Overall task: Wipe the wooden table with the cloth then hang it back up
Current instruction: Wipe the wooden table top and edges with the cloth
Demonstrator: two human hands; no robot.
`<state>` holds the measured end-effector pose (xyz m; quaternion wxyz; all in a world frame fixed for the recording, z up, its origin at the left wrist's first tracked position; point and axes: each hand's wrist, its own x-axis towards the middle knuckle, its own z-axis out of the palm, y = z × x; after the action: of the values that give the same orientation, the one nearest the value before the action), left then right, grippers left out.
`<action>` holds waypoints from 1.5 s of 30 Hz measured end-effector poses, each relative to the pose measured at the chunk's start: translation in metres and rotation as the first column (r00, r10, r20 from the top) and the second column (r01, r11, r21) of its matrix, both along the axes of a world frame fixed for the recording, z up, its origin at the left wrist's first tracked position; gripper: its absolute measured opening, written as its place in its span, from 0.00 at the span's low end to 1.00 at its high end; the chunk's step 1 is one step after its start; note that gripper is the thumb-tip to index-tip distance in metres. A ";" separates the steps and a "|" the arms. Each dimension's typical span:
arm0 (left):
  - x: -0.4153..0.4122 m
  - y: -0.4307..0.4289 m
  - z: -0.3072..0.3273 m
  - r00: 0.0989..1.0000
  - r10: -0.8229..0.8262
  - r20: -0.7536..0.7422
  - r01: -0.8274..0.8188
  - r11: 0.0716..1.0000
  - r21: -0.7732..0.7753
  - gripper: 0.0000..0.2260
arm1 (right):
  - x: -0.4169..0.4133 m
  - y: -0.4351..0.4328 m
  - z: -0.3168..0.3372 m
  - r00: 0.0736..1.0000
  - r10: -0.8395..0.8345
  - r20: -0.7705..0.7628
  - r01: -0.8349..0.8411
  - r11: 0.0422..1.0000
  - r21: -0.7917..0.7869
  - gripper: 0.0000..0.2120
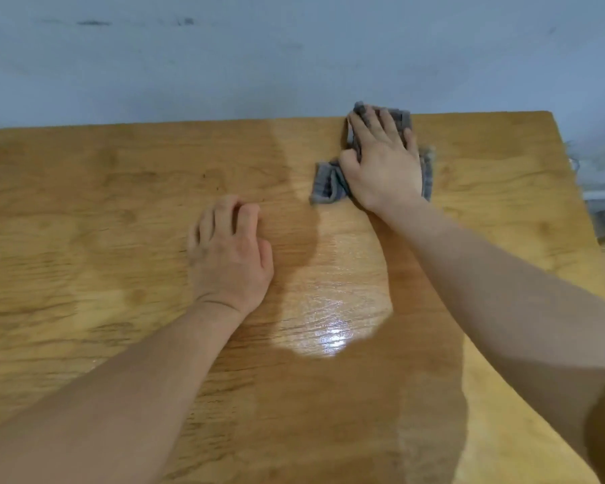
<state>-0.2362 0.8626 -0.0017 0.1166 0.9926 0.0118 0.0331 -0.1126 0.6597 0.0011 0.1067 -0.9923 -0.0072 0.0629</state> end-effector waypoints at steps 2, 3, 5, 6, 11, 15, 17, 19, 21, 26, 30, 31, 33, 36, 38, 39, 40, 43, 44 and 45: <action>0.000 0.001 0.000 1.000 0.004 -0.001 -0.004 1.000 0.001 0.14 | 0.022 0.021 -0.003 1.000 -0.009 0.002 0.009 1.000 0.005 0.29; -0.001 0.001 0.000 1.000 0.007 -0.002 -0.007 1.000 0.000 0.14 | 0.019 0.030 -0.003 1.000 -0.002 0.012 0.001 1.000 0.011 0.29; -0.003 0.002 0.000 1.000 0.000 -0.002 0.000 1.000 0.007 0.14 | -0.014 0.038 -0.003 0.995 0.084 0.050 -0.085 0.996 0.016 0.30; -0.003 0.002 0.000 1.000 -0.004 -0.001 0.004 1.000 0.012 0.14 | -0.044 0.041 -0.001 0.988 0.143 0.065 -0.145 0.989 0.028 0.31; -0.003 0.001 0.003 1.000 0.005 -0.009 -0.005 1.000 0.000 0.14 | -0.189 0.037 0.007 0.883 0.468 0.023 -0.467 0.874 0.136 0.28; 0.000 0.003 0.003 1.000 0.001 0.001 -0.001 1.000 -0.030 0.12 | -0.119 0.001 0.001 0.852 0.522 0.040 -0.524 0.850 0.060 0.30; 0.001 0.001 0.003 1.000 0.000 -0.004 0.000 1.000 -0.022 0.13 | -0.057 -0.008 0.000 0.951 0.309 0.032 -0.310 0.950 0.026 0.31; 0.002 0.000 0.002 1.000 -0.001 -0.007 0.001 1.000 -0.016 0.13 | -0.003 -0.003 -0.002 0.987 0.157 0.027 -0.157 0.988 0.000 0.30; 0.000 0.001 0.000 1.000 -0.001 -0.002 0.001 1.000 -0.009 0.13 | 0.026 0.015 -0.002 0.998 0.053 0.031 -0.053 0.999 0.008 0.28; -0.001 0.001 -0.001 1.000 0.003 0.016 -0.003 1.000 -0.002 0.15 | -0.042 0.040 -0.005 0.997 0.056 0.062 -0.062 0.993 0.100 0.29; 0.000 0.001 0.000 1.000 0.007 0.029 -0.007 1.000 -0.002 0.15 | -0.169 0.020 0.002 0.987 0.143 0.078 -0.154 0.973 0.169 0.28; -0.001 0.000 0.000 0.999 0.008 0.043 -0.008 1.000 -0.007 0.15 | -0.192 0.010 0.003 0.989 0.134 0.068 -0.143 0.977 0.156 0.27; -0.003 -0.001 0.000 0.998 0.012 0.069 -0.010 1.000 -0.023 0.14 | -0.215 -0.018 0.004 0.995 0.075 0.069 -0.083 0.989 0.123 0.26; -0.003 -0.001 -0.001 0.997 0.006 0.079 -0.004 1.000 -0.030 0.13 | -0.201 -0.043 0.001 0.983 -0.168 0.070 0.163 0.984 0.070 0.28; -0.002 -0.001 -0.002 0.997 0.008 0.070 -0.006 0.999 -0.033 0.13 | -0.174 -0.032 -0.002 0.946 -0.316 0.077 0.313 0.948 0.047 0.30; -0.004 -0.002 -0.002 0.998 0.012 0.062 -0.010 1.000 -0.030 0.13 | -0.165 -0.020 -0.003 0.944 -0.323 0.065 0.320 0.946 0.054 0.29; -0.006 -0.004 -0.001 0.999 0.019 0.046 -0.018 0.999 -0.030 0.13 | -0.161 -0.006 -0.004 0.959 -0.276 0.061 0.272 0.960 0.068 0.29; -0.015 -0.016 0.001 0.994 0.098 -0.057 -0.101 0.993 -0.059 0.14 | -0.175 0.021 -0.004 0.995 -0.035 0.093 0.024 0.993 0.114 0.28; -0.020 -0.024 0.003 0.986 0.138 -0.097 -0.144 0.988 -0.051 0.16 | -0.185 0.017 -0.002 0.995 0.015 0.096 -0.028 0.991 0.132 0.27; -0.027 -0.036 0.005 0.980 0.154 -0.127 -0.159 0.987 -0.029 0.19 | -0.196 0.005 -0.002 0.994 0.036 0.101 -0.050 0.988 0.144 0.27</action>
<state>-0.2632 0.8268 0.0028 0.1320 0.9862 0.0978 -0.0199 -0.3085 0.6651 -0.0007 0.1776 -0.9832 -0.0386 0.0156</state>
